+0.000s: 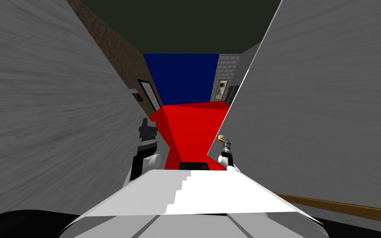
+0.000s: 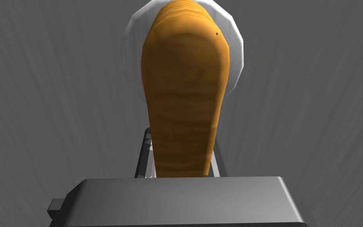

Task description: Push the door open

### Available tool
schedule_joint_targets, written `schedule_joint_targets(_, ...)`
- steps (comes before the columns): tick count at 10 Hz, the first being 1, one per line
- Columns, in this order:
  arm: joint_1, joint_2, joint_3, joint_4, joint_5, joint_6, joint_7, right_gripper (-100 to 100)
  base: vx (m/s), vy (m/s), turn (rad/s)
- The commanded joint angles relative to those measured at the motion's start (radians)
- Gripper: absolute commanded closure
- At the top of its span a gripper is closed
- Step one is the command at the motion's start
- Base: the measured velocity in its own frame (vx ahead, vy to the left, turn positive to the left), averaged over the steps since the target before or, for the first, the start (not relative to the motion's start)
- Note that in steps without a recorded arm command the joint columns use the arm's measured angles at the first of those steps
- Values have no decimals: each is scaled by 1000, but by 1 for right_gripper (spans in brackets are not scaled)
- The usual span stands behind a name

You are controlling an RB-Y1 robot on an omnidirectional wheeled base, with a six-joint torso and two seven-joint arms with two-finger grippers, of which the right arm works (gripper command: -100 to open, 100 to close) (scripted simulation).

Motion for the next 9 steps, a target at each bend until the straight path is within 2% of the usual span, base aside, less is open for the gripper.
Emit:
schedule_joint_targets(1,6,-7,-22,-13,-14,5,10,100,216,-1,-31)
schedule_joint_targets(4,9,-12,-56,-12,-37,2,24,100,188,-21,-44)
schedule_joint_targets(5,9,-12,-56,-12,-37,2,24,100,133,-4,-36)
schedule_joint_targets(9,14,-18,-105,-10,-71,-3,44,100,200,6,-59)
